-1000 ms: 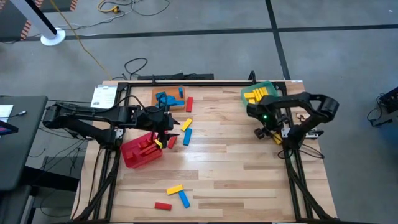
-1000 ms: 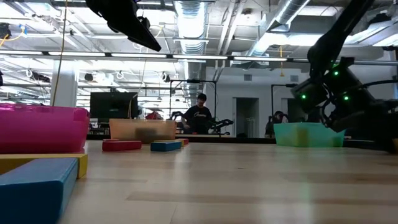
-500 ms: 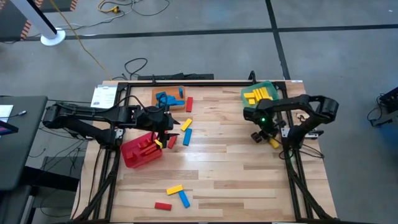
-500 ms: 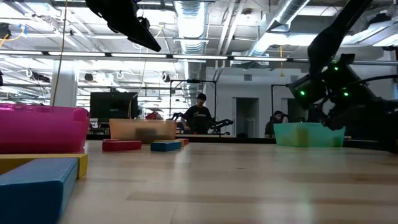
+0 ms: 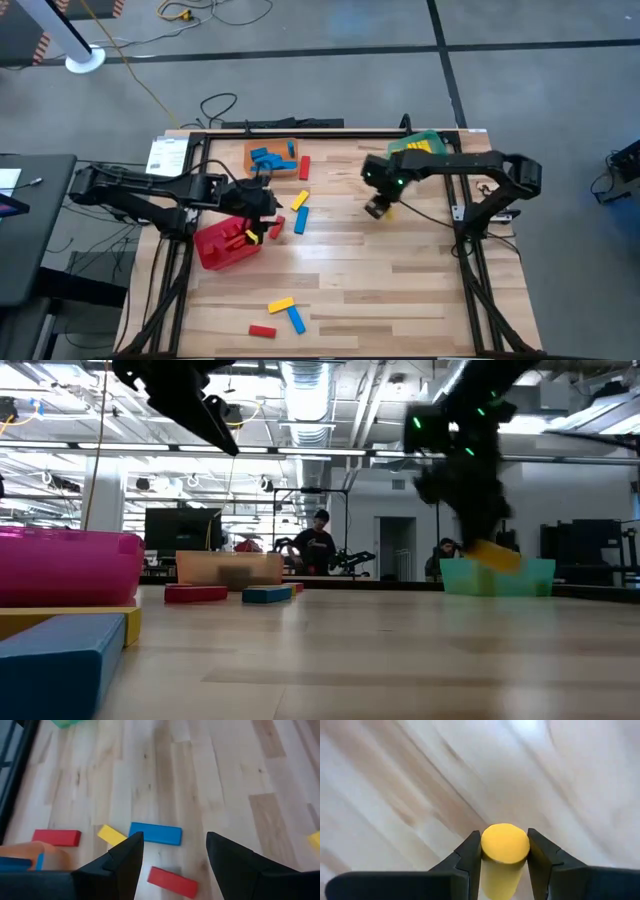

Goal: Sort blocks
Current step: Put the yellow block into the green bin

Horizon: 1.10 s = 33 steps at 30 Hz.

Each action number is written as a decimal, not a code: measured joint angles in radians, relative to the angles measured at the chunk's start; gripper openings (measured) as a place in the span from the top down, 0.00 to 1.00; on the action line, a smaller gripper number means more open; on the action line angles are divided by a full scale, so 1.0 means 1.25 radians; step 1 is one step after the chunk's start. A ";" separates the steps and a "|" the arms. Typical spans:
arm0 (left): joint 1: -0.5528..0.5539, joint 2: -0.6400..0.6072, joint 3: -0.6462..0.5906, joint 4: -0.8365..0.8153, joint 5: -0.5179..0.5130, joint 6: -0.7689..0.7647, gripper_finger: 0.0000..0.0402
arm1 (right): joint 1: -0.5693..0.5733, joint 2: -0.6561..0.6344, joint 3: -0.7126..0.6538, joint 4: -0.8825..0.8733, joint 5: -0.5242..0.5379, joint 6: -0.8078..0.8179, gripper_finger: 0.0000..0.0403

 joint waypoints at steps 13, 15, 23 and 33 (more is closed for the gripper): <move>-0.125 0.006 0.000 -0.027 0.000 -0.079 0.48 | -0.053 -0.001 0.257 0.029 0.299 -0.167 0.69; -0.151 0.006 -0.009 -0.021 0.000 -0.097 0.48 | -0.079 -0.001 0.271 0.018 0.344 -0.172 0.69; -0.229 0.006 -0.098 -0.008 0.000 -0.190 0.48 | -0.225 -0.001 0.280 -0.079 0.362 -0.173 0.69; -0.306 0.006 -0.194 0.058 0.000 -0.287 0.48 | -0.366 0.002 0.261 -0.167 0.358 -0.165 0.69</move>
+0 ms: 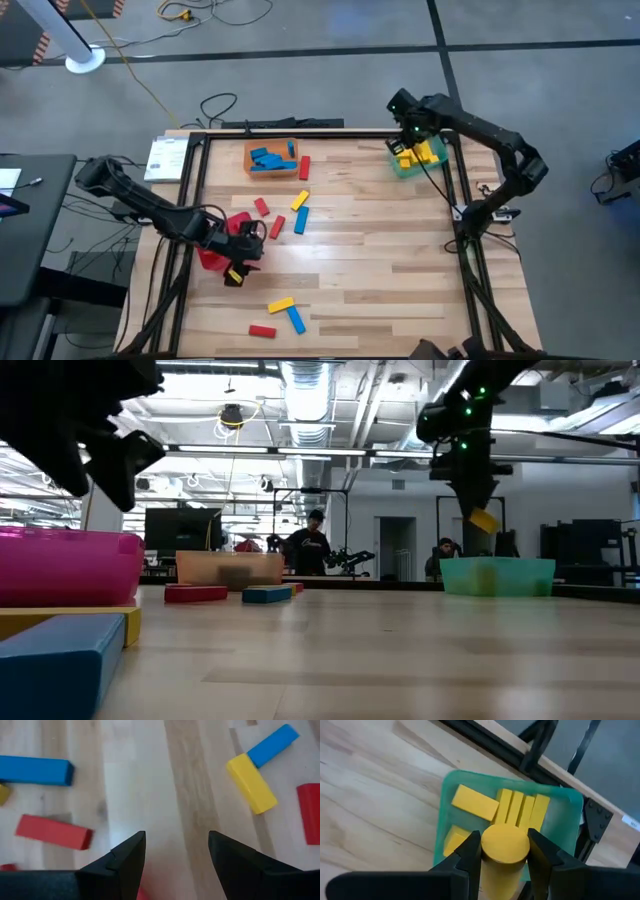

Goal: Sort blocks
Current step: Put the yellow block into the green bin

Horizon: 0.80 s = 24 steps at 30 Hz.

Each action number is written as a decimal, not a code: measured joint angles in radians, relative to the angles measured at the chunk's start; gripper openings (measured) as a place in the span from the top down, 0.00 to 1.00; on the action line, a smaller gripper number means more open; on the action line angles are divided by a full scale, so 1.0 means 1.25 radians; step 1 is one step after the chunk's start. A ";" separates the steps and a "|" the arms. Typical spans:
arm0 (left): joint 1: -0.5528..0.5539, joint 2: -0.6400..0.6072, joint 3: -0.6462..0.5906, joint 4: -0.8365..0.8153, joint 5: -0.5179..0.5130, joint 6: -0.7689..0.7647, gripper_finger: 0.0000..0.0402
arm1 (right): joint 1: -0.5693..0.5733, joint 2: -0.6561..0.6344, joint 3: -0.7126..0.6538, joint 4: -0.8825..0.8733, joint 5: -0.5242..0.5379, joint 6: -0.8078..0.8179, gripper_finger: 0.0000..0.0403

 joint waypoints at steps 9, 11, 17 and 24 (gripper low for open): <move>-0.062 0.000 -0.039 0.039 0.000 -0.059 0.48 | -0.058 0.001 -0.142 0.080 -0.024 0.007 0.69; -0.073 0.000 -0.040 0.043 0.000 -0.064 0.48 | -0.064 0.001 -0.169 0.105 -0.025 0.008 0.69; -0.095 0.000 -0.040 0.077 0.000 -0.066 0.48 | -0.067 0.001 -0.208 0.171 -0.026 0.004 0.69; -0.100 0.000 -0.040 0.082 0.000 -0.074 0.48 | -0.059 0.001 -0.215 0.188 -0.031 -0.003 0.51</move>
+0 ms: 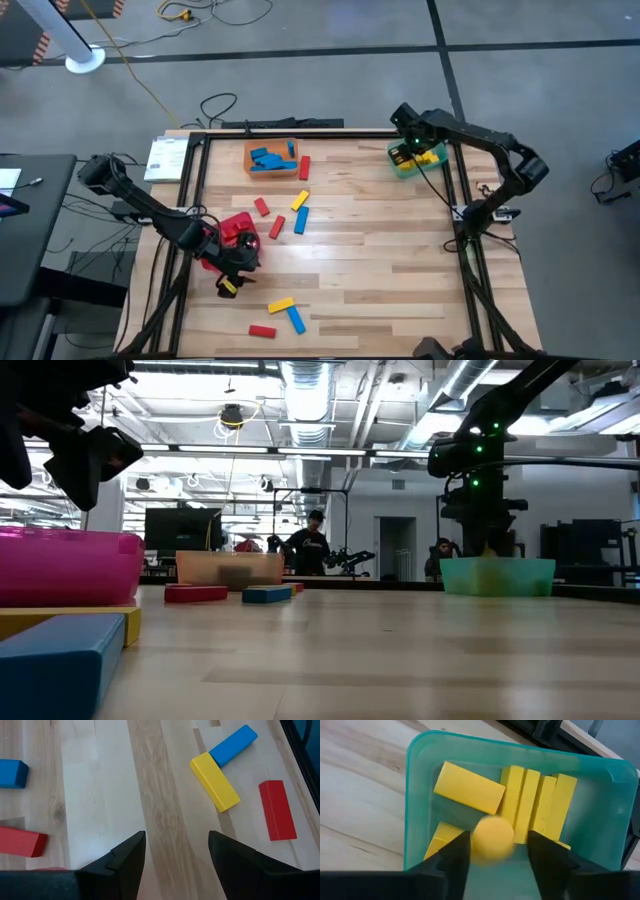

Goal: Sort blocks
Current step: Put the yellow block into the green bin, then put the red block into the red bin

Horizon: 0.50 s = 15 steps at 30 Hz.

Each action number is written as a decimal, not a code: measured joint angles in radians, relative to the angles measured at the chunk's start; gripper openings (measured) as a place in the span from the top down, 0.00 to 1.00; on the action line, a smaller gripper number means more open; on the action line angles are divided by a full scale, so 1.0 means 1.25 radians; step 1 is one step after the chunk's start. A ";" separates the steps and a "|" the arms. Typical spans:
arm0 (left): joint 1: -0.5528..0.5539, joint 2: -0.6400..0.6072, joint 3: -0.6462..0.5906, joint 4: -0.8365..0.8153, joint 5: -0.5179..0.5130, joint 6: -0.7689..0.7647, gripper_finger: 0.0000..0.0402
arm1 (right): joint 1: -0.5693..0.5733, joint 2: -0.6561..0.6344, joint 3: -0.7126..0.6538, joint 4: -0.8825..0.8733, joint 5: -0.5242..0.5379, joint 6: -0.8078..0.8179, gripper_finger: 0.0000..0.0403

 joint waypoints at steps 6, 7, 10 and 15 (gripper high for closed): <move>0.000 0.000 0.000 0.000 0.000 0.000 0.48 | 0.003 -0.001 0.000 0.000 -0.001 0.000 0.36; 0.000 0.000 0.000 0.000 0.000 0.000 0.48 | 0.006 -0.001 0.000 0.000 -0.001 0.001 0.36; 0.000 0.000 0.000 0.001 0.000 -0.003 0.48 | 0.008 -0.001 0.000 0.002 -0.001 0.001 0.36; 0.000 0.000 0.000 0.002 0.000 -0.007 0.48 | 0.021 -0.001 0.000 0.008 -0.001 0.001 0.36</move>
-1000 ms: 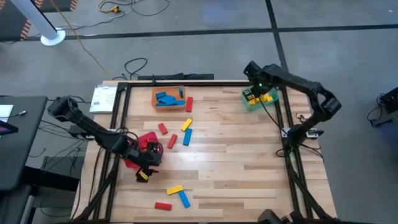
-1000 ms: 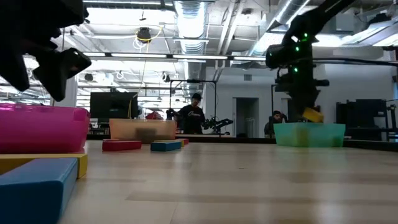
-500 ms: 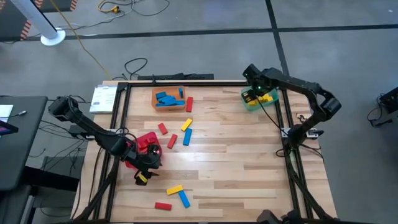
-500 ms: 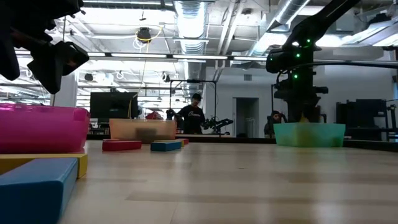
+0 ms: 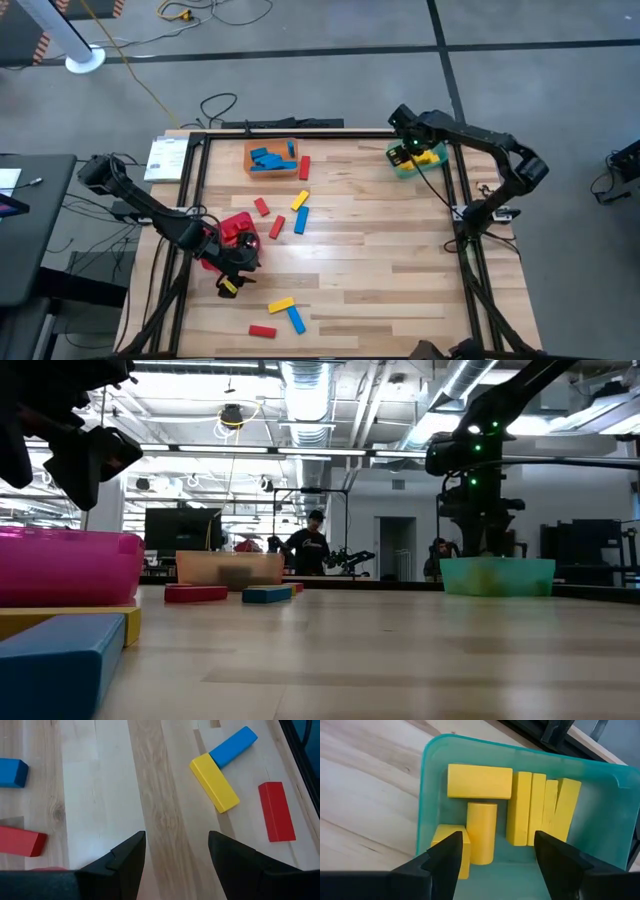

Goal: Sort blocks
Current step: Put the red block into the red bin

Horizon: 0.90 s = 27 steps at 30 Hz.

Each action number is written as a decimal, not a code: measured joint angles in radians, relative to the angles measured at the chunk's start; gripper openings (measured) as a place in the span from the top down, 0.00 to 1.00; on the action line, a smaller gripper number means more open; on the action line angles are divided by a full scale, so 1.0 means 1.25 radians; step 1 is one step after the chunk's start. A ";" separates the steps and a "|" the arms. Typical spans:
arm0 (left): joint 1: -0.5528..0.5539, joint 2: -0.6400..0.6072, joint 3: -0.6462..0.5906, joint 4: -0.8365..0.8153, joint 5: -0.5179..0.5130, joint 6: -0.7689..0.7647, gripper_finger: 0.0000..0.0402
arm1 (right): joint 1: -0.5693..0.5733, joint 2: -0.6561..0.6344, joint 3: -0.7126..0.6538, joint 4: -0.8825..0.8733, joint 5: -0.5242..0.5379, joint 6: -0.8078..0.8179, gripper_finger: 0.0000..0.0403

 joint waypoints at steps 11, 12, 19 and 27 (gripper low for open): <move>-0.078 0.000 0.000 0.118 0.050 -0.001 0.48 | 0.066 -0.051 0.000 0.011 0.000 0.000 0.35; -0.094 0.003 0.000 0.131 0.049 -0.004 0.48 | 0.074 -0.066 0.000 0.017 0.000 0.000 0.35; -0.191 0.111 0.000 0.269 0.037 -0.045 0.48 | 0.152 -0.193 0.001 0.059 0.000 0.003 0.35; -0.251 0.309 0.063 0.287 -0.048 -0.096 0.48 | 0.258 -0.285 0.001 0.084 0.000 0.027 0.35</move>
